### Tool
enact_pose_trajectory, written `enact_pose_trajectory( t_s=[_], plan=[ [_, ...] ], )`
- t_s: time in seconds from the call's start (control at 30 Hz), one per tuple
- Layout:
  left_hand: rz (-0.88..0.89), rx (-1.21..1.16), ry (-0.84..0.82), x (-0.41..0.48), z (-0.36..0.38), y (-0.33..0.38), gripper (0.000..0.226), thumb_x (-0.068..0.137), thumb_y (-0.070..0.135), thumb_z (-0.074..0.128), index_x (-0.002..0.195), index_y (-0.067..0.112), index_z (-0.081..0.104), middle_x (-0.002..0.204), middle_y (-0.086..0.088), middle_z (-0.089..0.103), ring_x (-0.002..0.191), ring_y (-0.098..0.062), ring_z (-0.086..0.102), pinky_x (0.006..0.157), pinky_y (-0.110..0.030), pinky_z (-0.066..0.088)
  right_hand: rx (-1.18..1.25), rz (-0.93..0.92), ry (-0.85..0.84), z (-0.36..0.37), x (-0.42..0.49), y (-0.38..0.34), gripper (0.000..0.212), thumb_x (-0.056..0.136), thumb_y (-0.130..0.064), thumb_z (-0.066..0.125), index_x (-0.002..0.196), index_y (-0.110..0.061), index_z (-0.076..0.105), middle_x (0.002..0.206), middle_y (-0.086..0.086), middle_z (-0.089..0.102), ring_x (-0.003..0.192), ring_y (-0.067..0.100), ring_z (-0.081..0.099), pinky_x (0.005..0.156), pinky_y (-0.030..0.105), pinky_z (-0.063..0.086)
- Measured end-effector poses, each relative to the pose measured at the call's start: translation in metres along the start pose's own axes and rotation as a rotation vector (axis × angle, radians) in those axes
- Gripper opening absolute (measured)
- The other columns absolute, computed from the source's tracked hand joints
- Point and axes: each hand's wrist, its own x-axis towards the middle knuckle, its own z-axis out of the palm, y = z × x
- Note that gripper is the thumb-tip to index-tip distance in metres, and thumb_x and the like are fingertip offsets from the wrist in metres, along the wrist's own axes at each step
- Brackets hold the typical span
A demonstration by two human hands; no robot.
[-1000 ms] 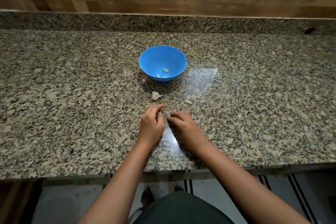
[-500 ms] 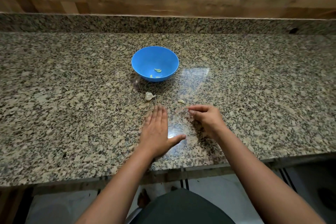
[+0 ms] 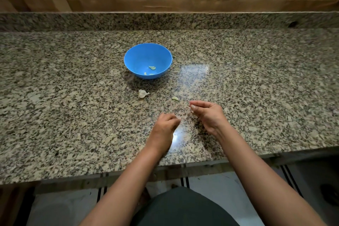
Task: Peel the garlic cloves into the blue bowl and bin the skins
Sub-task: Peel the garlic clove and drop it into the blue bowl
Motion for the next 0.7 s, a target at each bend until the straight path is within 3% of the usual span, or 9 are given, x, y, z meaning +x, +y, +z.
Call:
enact_pose_trajectory(
  t_s=[0.13, 0.23, 0.3, 0.4, 0.53, 0.7],
  plan=[
    [-0.074, 0.023, 0.005, 0.001, 0.0, 0.003, 0.023, 0.089, 0.007, 0.059, 0.11, 0.004, 0.066, 0.106, -0.006, 0.064, 0.101, -0.012, 0.051, 0.089, -0.014, 0.035, -0.025, 0.02, -0.031, 0.001, -0.003, -0.004, 0.014, 0.079, 0.013, 0.06, 0.084, 0.002, 0.067, 0.085, 0.01, 0.067, 0.083, 0.018, 0.063, 0.075, 0.023, 0.054],
    [-0.266, -0.07, 0.084, -0.001, -0.007, 0.006, 0.019, 0.088, 0.007, 0.061, 0.105, 0.008, 0.069, 0.101, -0.003, 0.066, 0.094, -0.011, 0.057, 0.087, -0.018, 0.044, -0.047, 0.043, -0.102, 0.011, -0.008, -0.006, 0.015, 0.079, 0.014, 0.059, 0.081, 0.002, 0.067, 0.082, 0.011, 0.067, 0.081, 0.02, 0.063, 0.078, 0.026, 0.053],
    [-0.464, -0.243, 0.215, -0.006, -0.017, 0.007, 0.015, 0.086, 0.006, 0.064, 0.099, 0.011, 0.071, 0.095, 0.0, 0.068, 0.084, -0.009, 0.063, 0.078, -0.019, 0.052, -0.08, 0.062, -0.165, 0.023, -0.013, -0.006, 0.014, 0.08, 0.015, 0.058, 0.086, 0.005, 0.065, 0.082, 0.012, 0.066, 0.079, 0.019, 0.062, 0.081, 0.028, 0.052],
    [-0.692, -0.526, 0.43, -0.024, -0.042, 0.003, 0.014, 0.085, 0.006, 0.065, 0.094, 0.014, 0.071, 0.089, 0.0, 0.07, 0.078, -0.004, 0.064, 0.066, -0.012, 0.051, -0.148, 0.079, -0.279, 0.052, -0.024, -0.002, 0.015, 0.081, 0.015, 0.056, 0.094, 0.01, 0.062, 0.08, 0.012, 0.065, 0.074, 0.017, 0.061, 0.076, 0.024, 0.051],
    [-0.832, -0.751, 0.759, -0.066, -0.082, -0.016, 0.017, 0.085, 0.0, 0.064, 0.086, 0.015, 0.071, 0.084, 0.0, 0.07, 0.076, -0.008, 0.064, 0.074, -0.02, 0.052, -0.229, 0.125, -0.484, 0.11, -0.051, 0.02, 0.014, 0.082, 0.013, 0.057, 0.086, 0.002, 0.065, 0.076, 0.008, 0.066, 0.072, 0.014, 0.063, 0.069, 0.019, 0.052],
    [-0.879, -1.032, 1.13, -0.156, -0.135, -0.036, 0.019, 0.084, -0.007, 0.061, 0.081, 0.01, 0.068, 0.069, 0.004, 0.07, 0.066, -0.004, 0.063, 0.067, -0.015, 0.051, -0.37, 0.182, -0.764, 0.198, -0.109, 0.073, 0.015, 0.084, 0.012, 0.056, 0.084, -0.001, 0.064, 0.069, 0.004, 0.066, 0.064, 0.009, 0.063, 0.063, 0.015, 0.052]
  ],
)
